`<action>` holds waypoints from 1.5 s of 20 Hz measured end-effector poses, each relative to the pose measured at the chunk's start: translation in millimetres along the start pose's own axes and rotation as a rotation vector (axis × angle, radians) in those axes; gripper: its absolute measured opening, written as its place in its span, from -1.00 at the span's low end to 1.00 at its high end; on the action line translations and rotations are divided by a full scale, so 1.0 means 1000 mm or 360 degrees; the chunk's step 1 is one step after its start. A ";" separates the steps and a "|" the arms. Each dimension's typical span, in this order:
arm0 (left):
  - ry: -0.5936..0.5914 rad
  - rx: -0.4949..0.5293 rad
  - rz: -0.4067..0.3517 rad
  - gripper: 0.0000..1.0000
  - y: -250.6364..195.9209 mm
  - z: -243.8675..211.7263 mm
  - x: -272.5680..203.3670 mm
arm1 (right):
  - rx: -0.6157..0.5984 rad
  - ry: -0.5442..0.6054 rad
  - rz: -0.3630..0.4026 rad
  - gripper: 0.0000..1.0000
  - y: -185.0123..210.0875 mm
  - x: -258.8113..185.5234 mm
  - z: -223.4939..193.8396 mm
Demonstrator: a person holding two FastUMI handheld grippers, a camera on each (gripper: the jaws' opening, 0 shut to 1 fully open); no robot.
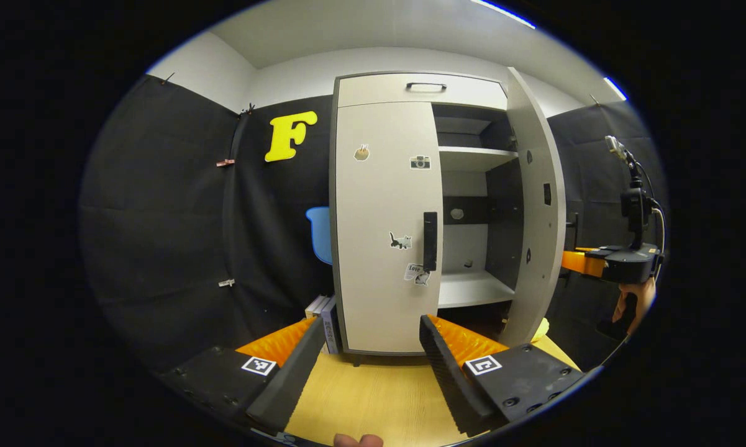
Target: Open the right door of the double-door shoe cabinet with the right hand, and open the left door with the left hand.
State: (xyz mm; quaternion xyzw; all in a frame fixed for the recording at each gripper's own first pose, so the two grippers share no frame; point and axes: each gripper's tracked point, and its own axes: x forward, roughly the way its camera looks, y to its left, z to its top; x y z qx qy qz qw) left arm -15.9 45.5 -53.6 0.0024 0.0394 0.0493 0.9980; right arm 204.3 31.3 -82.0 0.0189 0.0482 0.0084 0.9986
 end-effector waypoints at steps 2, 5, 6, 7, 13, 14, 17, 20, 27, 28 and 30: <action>0.0004 -0.0003 -0.0020 0.89 -0.007 -0.001 0.001 | -0.0013 0.0011 0.0010 -0.72 -0.003 0.000 0.000; 0.0009 0.0014 -0.0049 0.89 -0.018 -0.001 0.001 | 0.0040 0.0011 -0.0015 -0.65 -0.008 -0.003 0.001; 0.0007 0.0021 -0.0059 0.89 -0.021 -0.001 0.001 | 0.0066 0.0002 -0.0036 -0.66 -0.010 -0.003 0.002; 0.0004 0.0025 -0.0067 0.89 -0.024 0.001 0.000 | 0.0080 -0.0009 -0.0064 -0.66 -0.013 -0.003 0.003; 0.0013 0.0012 -0.0122 0.89 -0.041 0.000 0.002 | 0.0193 0.0019 -0.0095 -0.77 -0.021 -0.005 0.002; 0.0017 0.0018 -0.0131 0.89 -0.045 -0.001 0.003 | 0.0205 0.0017 -0.0084 -0.76 -0.019 -0.007 0.003; 0.0030 0.0019 -0.0160 0.89 -0.054 -0.002 0.005 | 0.0144 -0.0008 -0.0097 -0.72 -0.028 -0.005 0.005; 0.0021 0.0030 -0.0175 0.89 -0.061 0.001 0.005 | 0.0119 0.0002 -0.0107 -0.74 -0.031 -0.010 0.004; 0.0008 0.0045 -0.0191 0.89 -0.064 0.007 0.017 | 0.0205 0.0005 -0.0118 -0.17 -0.025 -0.016 0.004; 0.0003 0.0045 -0.0195 0.89 -0.066 0.009 0.021 | 0.0200 -0.0004 -0.0120 -0.17 -0.025 -0.016 0.006; -0.0018 0.0045 -0.0206 0.89 -0.068 0.015 0.029 | 0.0163 -0.0027 -0.0139 0.01 -0.029 -0.018 0.009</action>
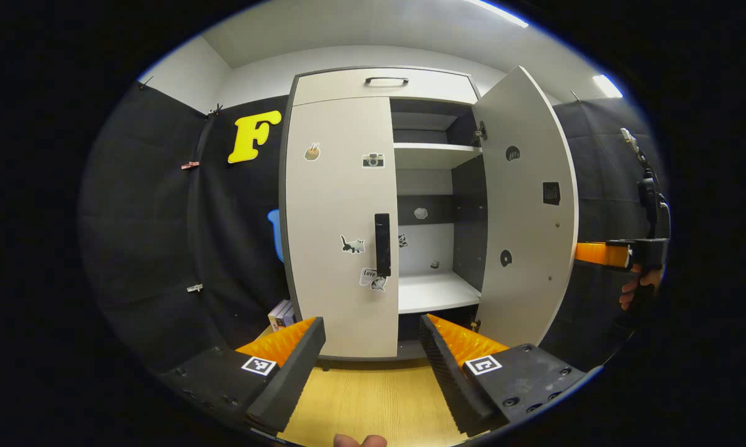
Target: Open the right door of the double-door shoe cabinet with the right hand, and open the left door with the left hand.
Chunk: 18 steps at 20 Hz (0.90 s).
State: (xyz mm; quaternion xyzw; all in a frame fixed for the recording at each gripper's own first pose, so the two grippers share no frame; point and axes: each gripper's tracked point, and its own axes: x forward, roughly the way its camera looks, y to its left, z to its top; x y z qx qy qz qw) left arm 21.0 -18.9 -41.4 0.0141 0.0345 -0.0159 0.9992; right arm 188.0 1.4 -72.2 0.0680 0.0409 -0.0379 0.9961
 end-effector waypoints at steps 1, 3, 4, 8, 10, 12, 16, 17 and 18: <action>-0.0012 0.0001 -0.0006 0.89 -0.001 0.004 0.005 | -0.0015 -0.0010 -0.0005 0.05 -0.001 -0.001 0.002; -0.0034 0.0003 -0.0023 0.89 -0.005 0.011 0.017 | -0.0034 -0.0031 -0.0021 0.35 -0.003 -0.005 0.006; -0.0040 0.0010 -0.0031 0.89 -0.006 0.013 0.025 | -0.0036 -0.0039 -0.0023 0.77 -0.002 -0.008 0.008; -0.0025 0.0010 -0.0053 0.84 -0.013 0.018 0.062 | -0.0058 -0.0089 -0.0083 0.96 -0.005 -0.023 0.017; -0.0030 0.0020 -0.0056 0.89 -0.015 0.024 0.084 | -0.0106 -0.0120 -0.0088 0.95 -0.006 -0.027 0.021; -0.0044 0.0036 -0.0053 0.89 -0.017 0.031 0.107 | -0.0134 -0.0124 -0.0068 0.95 -0.003 -0.031 0.022; -0.0046 0.0048 -0.0021 0.84 -0.015 0.039 0.157 | -0.0088 -0.0171 -0.0066 0.95 0.004 -0.042 0.030; -0.0041 0.0049 -0.0007 0.89 -0.013 0.039 0.169 | -0.0078 -0.0178 -0.0078 0.95 0.001 -0.041 0.031; -0.0042 0.0048 0.0007 0.84 -0.012 0.039 0.181 | -0.0077 -0.0179 -0.0089 0.95 -0.001 -0.040 0.029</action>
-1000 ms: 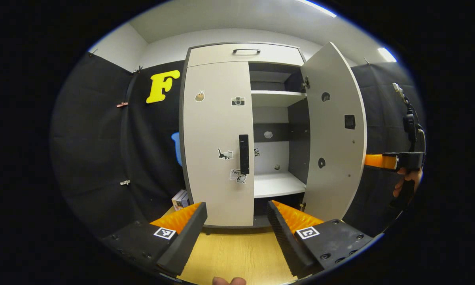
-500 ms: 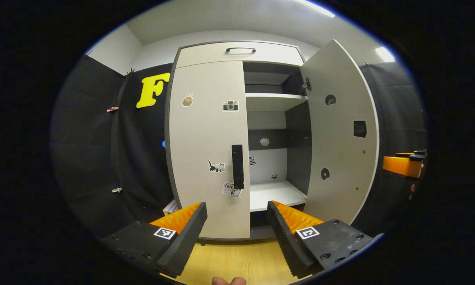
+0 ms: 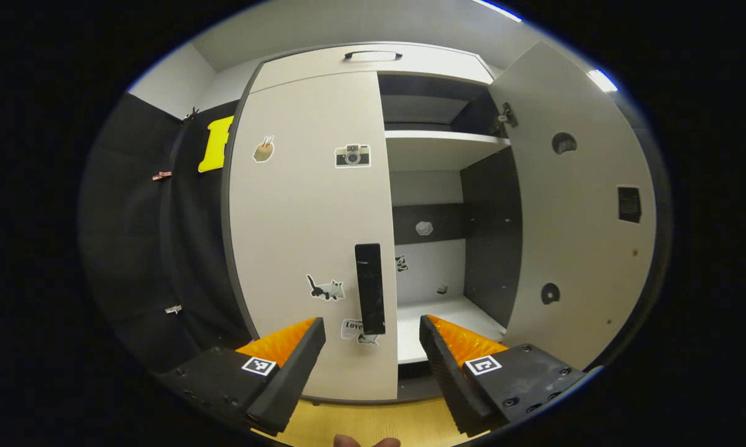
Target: Open the right door of the double-door shoe cabinet with the right hand, and open the left door with the left hand.
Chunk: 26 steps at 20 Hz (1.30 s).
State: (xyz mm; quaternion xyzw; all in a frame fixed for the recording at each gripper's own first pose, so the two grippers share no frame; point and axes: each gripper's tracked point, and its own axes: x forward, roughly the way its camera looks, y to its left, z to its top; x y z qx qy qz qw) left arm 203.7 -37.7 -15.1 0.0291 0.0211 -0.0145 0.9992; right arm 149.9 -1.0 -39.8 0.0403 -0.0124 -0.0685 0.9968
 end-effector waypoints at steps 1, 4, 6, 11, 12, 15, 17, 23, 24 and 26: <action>0.0007 0.0001 0.0017 0.89 0.002 0.000 0.011 | -0.0006 0.0008 -0.0011 0.95 -0.003 0.000 -0.002; 0.0015 -0.0019 0.0031 0.89 0.004 0.000 0.037 | -0.0013 0.0028 -0.0042 0.96 -0.013 0.002 -0.006; -0.0013 -0.0004 0.0052 0.87 0.007 0.006 0.051 | -0.0006 0.0039 -0.0061 0.95 -0.019 0.003 -0.008; -0.0005 0.0016 0.0089 0.54 0.013 0.008 0.084 | 0.0005 0.0039 -0.0110 0.96 -0.034 0.005 -0.007; 0.0001 0.0011 0.0086 0.48 0.012 0.007 0.089 | 0.0006 0.0037 -0.0114 0.95 -0.035 0.007 -0.006; 0.0001 -0.0008 0.0053 0.07 0.005 0.007 0.099 | -0.0009 0.0045 -0.0127 0.95 -0.043 0.005 -0.007; 0.0004 -0.0019 0.0074 -0.27 0.003 0.004 0.102 | -0.0004 0.0056 -0.0134 0.95 -0.045 0.004 -0.007; 0.0054 -0.0016 0.0009 -0.31 0.001 -0.004 0.104 | 0.0032 0.0061 -0.0111 0.95 -0.040 -0.003 -0.005; 0.0050 -0.0031 -0.0006 -0.35 0.001 -0.003 0.103 | 0.0037 0.0060 -0.0093 0.95 -0.034 -0.005 -0.005; 0.0041 -0.0075 -0.0022 -0.48 0.002 -0.003 0.102 | 0.0028 0.0051 -0.0062 0.95 -0.027 -0.010 -0.003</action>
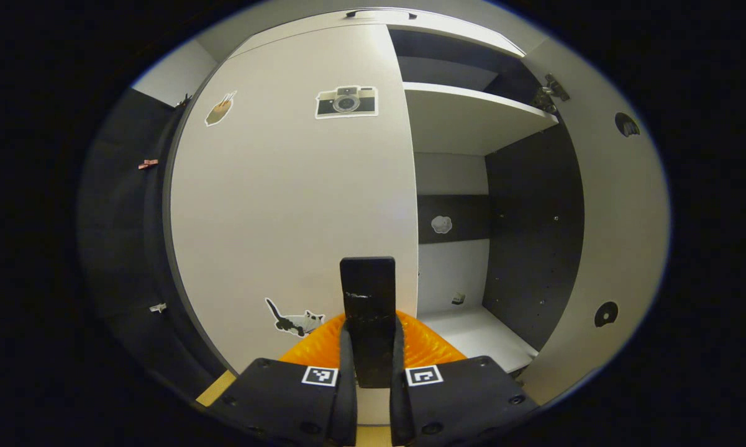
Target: Open the right door of the double-door shoe cabinet with the right hand, and open the left door with the left hand.
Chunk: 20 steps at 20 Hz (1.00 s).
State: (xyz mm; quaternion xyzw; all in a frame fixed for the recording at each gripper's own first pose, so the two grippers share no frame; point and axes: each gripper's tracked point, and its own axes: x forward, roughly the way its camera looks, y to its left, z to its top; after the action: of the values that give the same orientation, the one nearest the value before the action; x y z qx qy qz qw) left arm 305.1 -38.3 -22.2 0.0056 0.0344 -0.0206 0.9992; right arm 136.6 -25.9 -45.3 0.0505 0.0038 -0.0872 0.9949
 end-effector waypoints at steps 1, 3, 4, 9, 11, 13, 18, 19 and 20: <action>0.0001 0.0002 0.0001 -0.53 0.001 0.000 -0.002 | -0.0013 -0.0005 0.0015 0.95 0.004 -0.005 0.000; -0.0009 0.0012 -0.0021 -0.59 0.002 0.000 -0.012 | -0.0054 -0.0023 0.0032 0.95 0.007 -0.016 -0.001; -0.0013 -0.0010 -0.0051 -0.60 0.004 0.000 -0.021 | -0.0073 -0.0027 0.0037 0.95 0.008 -0.020 -0.001; -0.0004 -0.0038 -0.0154 -0.62 0.022 -0.005 -0.076 | -0.0049 -0.0008 0.0066 1.00 0.016 -0.033 -0.007; 0.0013 -0.0061 -0.0169 -0.62 0.031 -0.008 -0.093 | -0.0033 -0.0003 0.0085 0.95 0.022 -0.036 -0.007; 0.0027 -0.0062 -0.0169 -0.62 0.039 -0.008 -0.107 | -0.0036 -0.0009 0.0102 0.95 0.028 -0.041 -0.006; 0.0036 -0.0073 -0.0149 -0.62 0.059 -0.012 -0.132 | -0.0066 -0.0033 0.0130 0.95 0.041 -0.049 -0.003; 0.0036 -0.0074 -0.0143 -0.62 0.064 -0.013 -0.137 | -0.0066 -0.0029 0.0135 0.95 0.042 -0.051 -0.004; 0.0036 -0.0070 -0.0136 -0.63 0.069 -0.013 -0.143 | -0.0061 -0.0026 0.0138 0.95 0.044 -0.052 -0.004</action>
State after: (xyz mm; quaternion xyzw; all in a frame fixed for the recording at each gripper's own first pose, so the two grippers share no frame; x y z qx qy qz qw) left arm 164.6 37.1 -24.7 -0.0177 0.0462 -0.0624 0.9968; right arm 93.1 26.9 -43.9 0.0307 -0.0049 -0.0444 0.9985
